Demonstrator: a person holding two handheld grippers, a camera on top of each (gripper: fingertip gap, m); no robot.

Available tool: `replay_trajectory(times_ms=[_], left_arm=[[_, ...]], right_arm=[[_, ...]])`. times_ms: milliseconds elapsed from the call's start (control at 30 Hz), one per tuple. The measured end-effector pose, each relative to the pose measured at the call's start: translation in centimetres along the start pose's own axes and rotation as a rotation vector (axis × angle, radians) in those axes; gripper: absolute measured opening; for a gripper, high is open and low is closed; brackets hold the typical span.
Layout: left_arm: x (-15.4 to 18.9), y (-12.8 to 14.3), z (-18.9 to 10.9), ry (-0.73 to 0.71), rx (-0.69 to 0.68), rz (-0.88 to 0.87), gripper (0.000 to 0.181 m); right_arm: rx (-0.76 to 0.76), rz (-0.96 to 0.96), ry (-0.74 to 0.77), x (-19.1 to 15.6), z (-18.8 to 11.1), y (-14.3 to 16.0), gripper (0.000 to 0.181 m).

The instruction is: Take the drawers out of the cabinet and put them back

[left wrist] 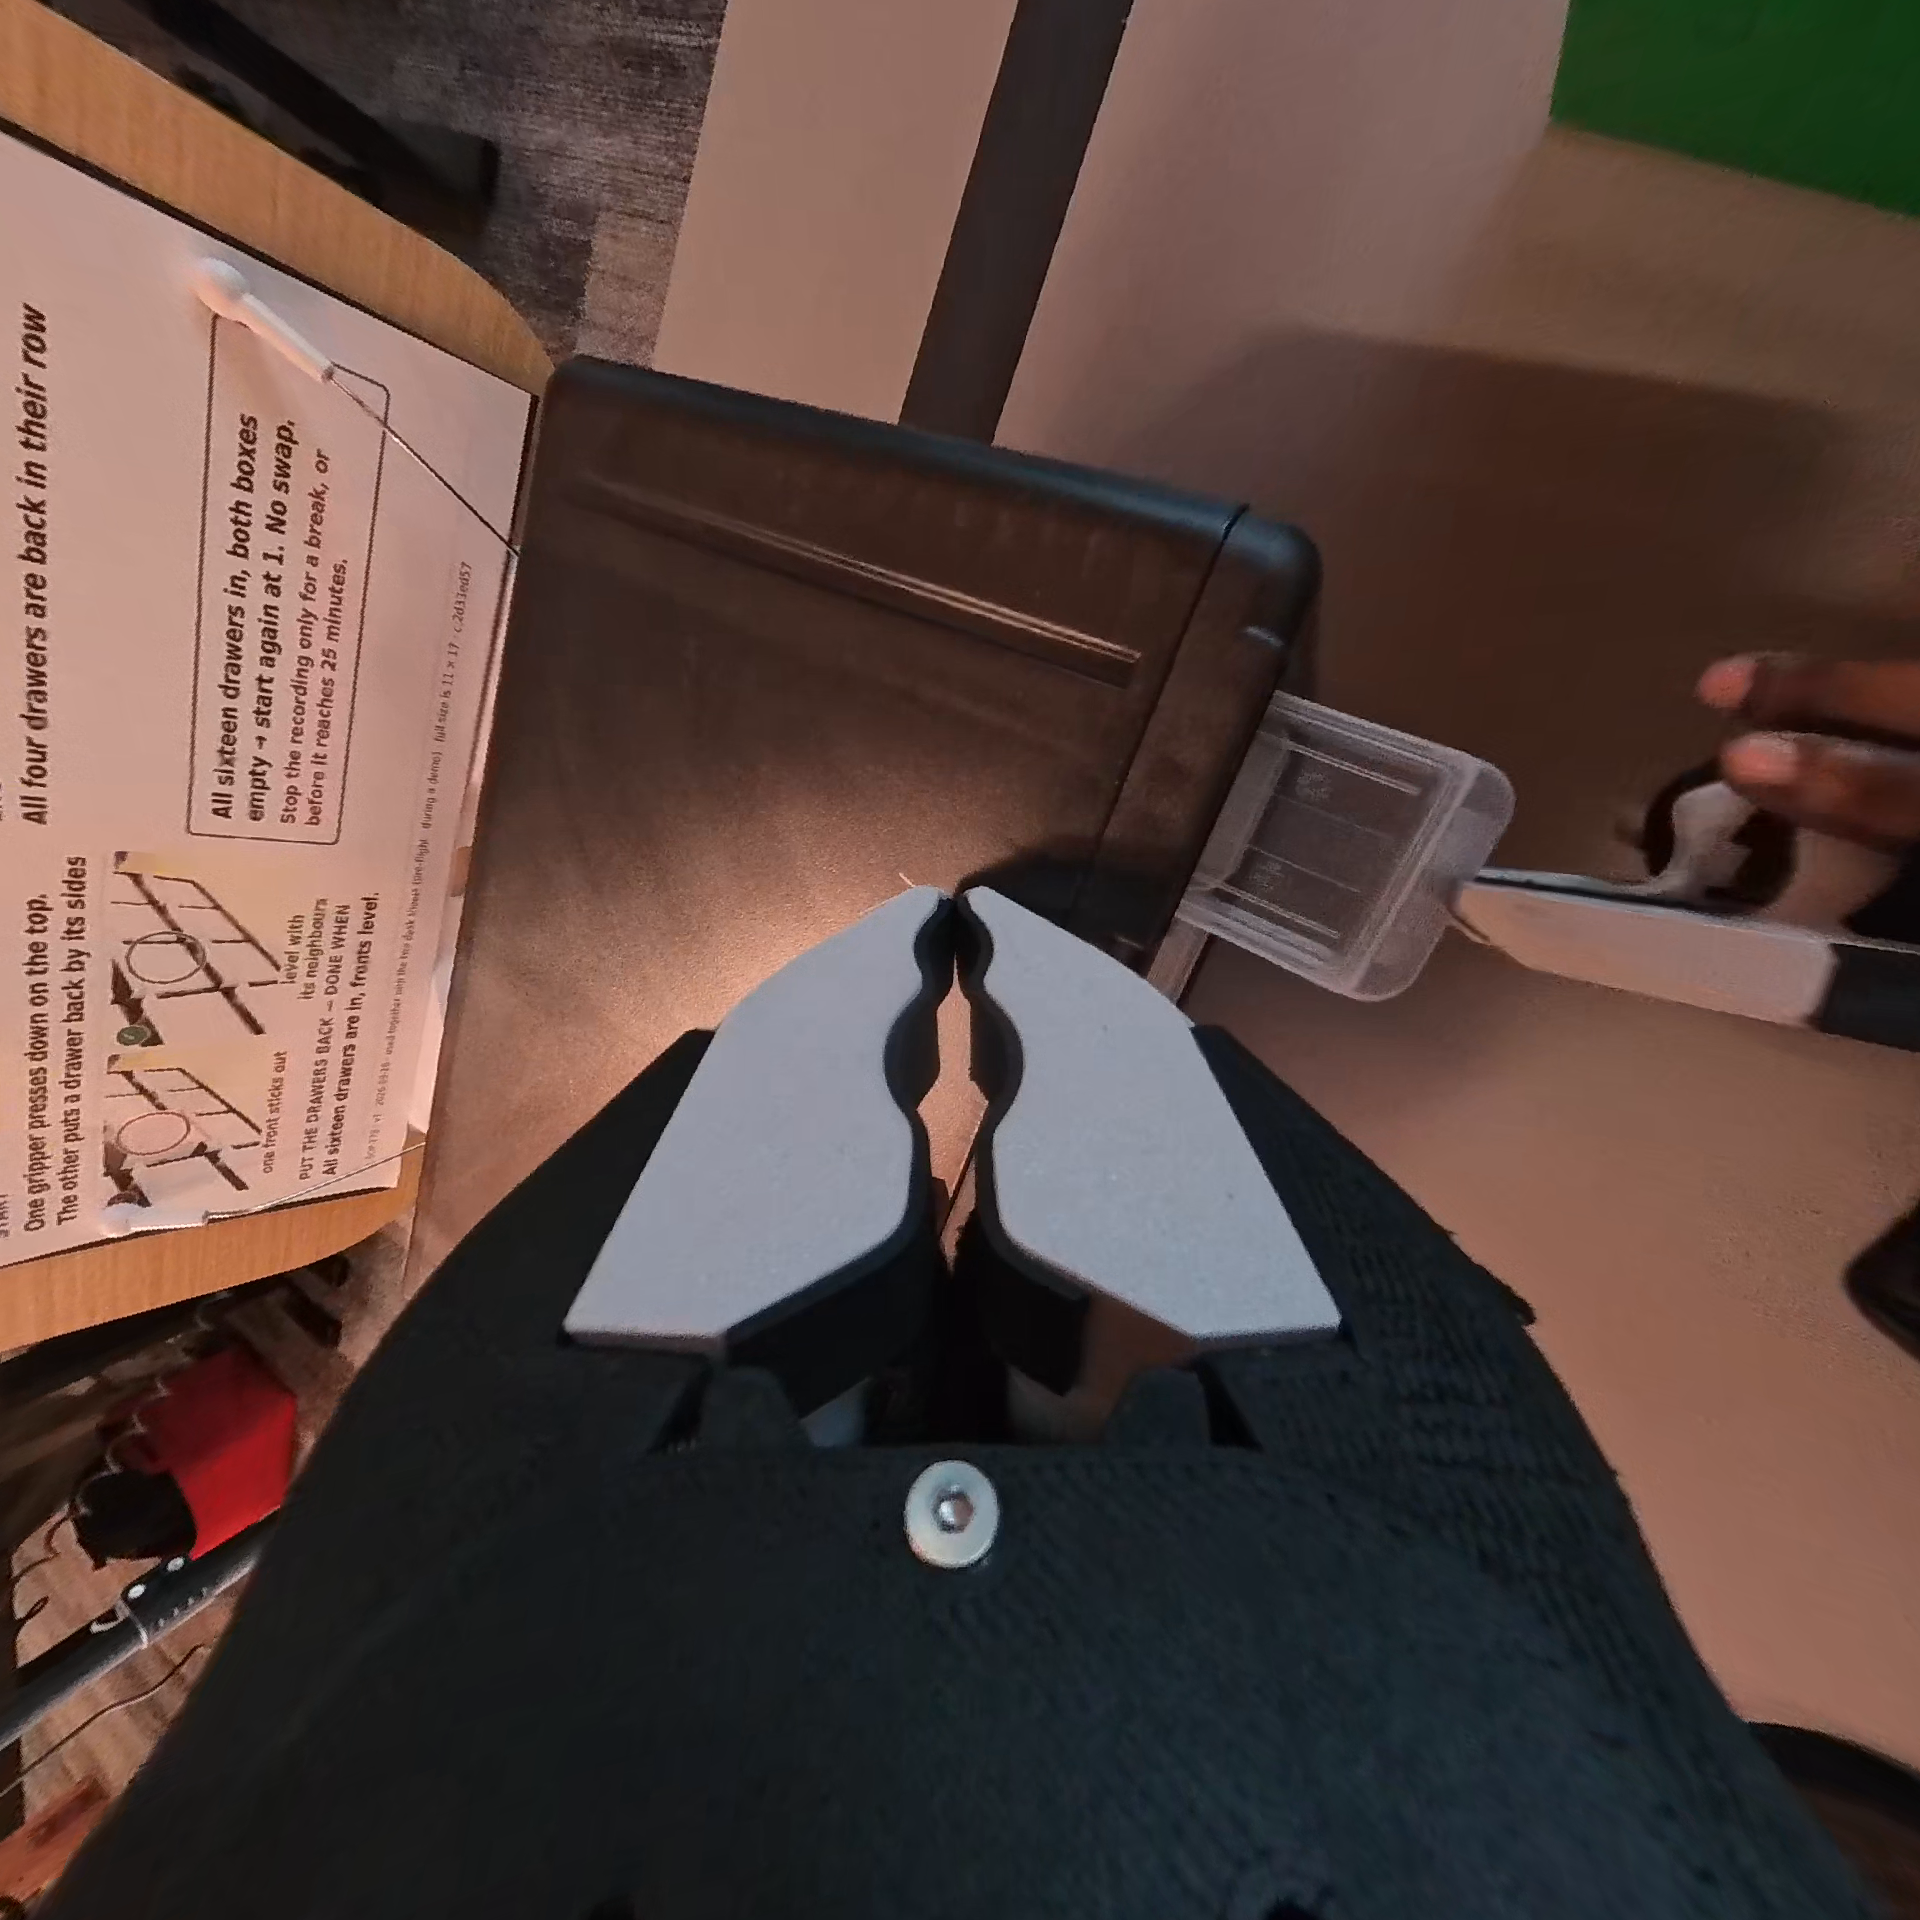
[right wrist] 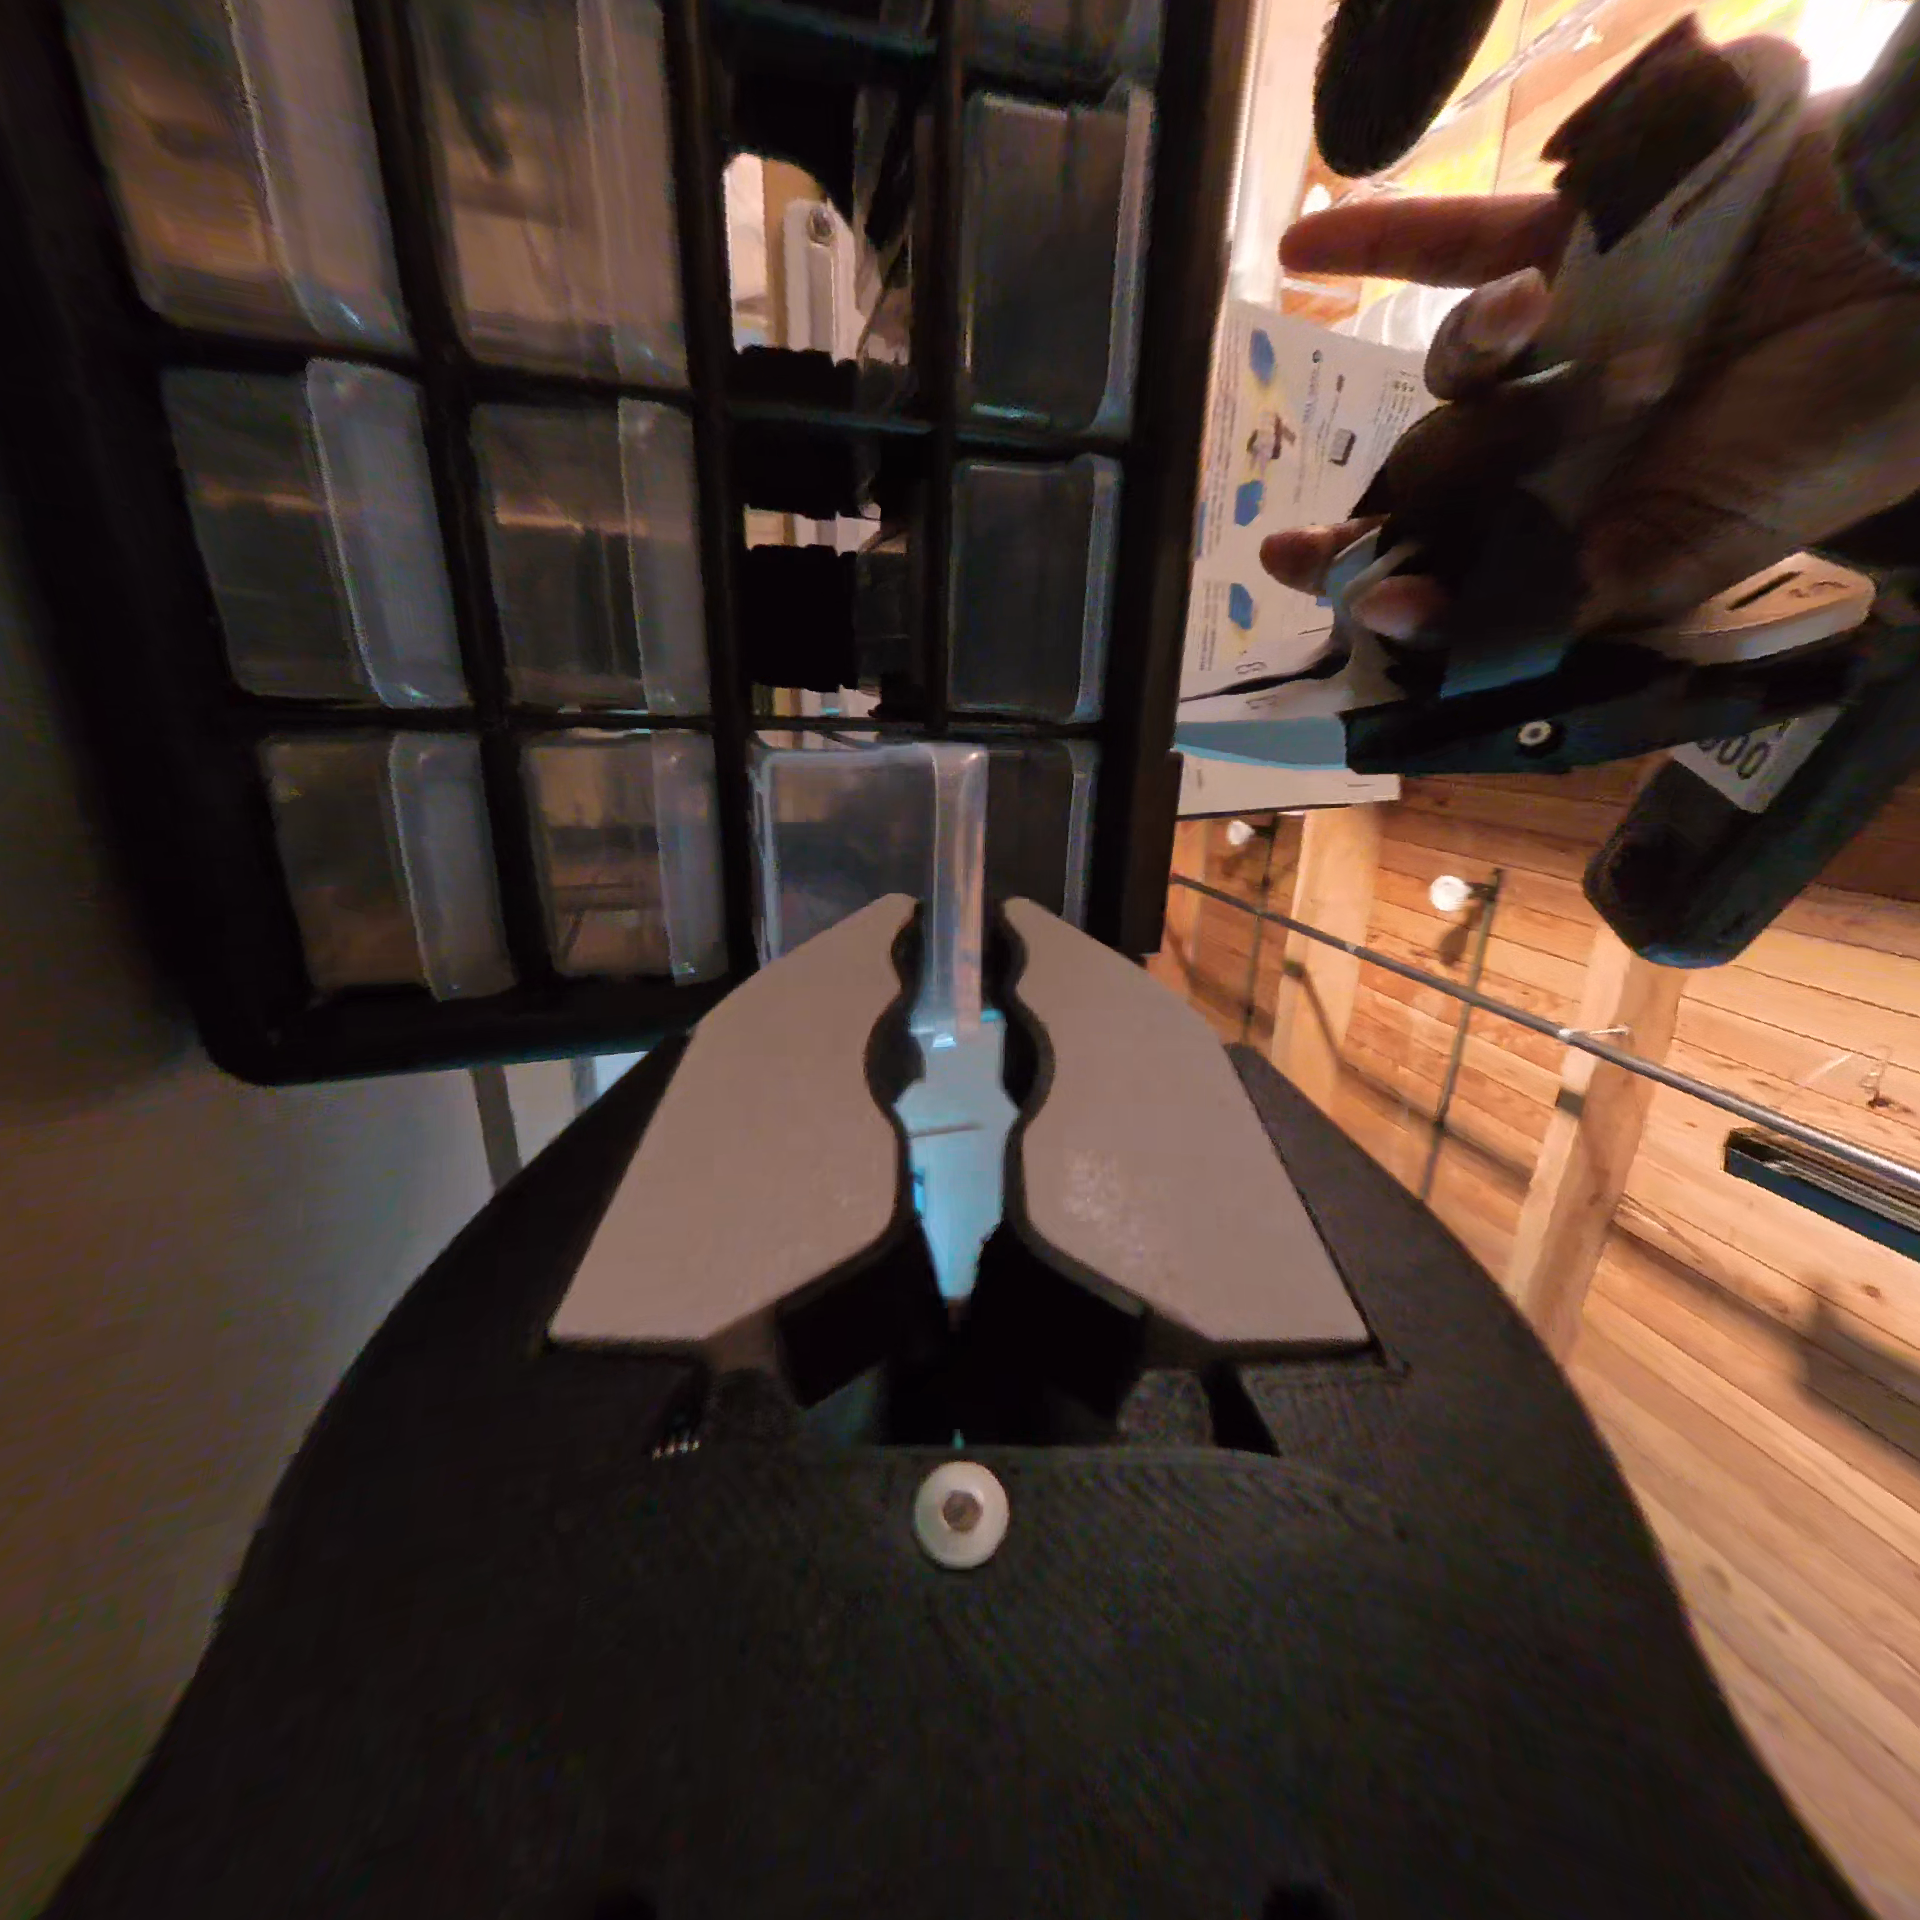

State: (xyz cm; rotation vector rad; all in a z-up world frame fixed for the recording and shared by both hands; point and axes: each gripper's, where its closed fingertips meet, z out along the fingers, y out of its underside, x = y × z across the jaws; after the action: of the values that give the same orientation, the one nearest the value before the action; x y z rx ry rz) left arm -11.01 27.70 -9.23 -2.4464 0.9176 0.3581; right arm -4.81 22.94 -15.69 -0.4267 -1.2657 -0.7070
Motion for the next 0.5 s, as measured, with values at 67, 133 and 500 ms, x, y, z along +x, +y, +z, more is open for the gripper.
replay_trajectory(times_ms=[67,133,500], left_arm=[[0.0,0.0,0.0,-0.01,-0.011,0.011,0.0],[0.0,0.0,0.0,-0.023,-0.022,0.026,0.0],[0.0,0.0,0.0,-0.021,-0.011,0.025,0.0]], right_arm=[[0.021,0.062,-0.042,-0.1,-0.3,-0.2,0.05],[0.016,0.151,-0.114,-0.7,-0.1,-0.1,0.076],[-0.06,-0.01,-0.246,-1.8,2.0,0.6,0.045]])
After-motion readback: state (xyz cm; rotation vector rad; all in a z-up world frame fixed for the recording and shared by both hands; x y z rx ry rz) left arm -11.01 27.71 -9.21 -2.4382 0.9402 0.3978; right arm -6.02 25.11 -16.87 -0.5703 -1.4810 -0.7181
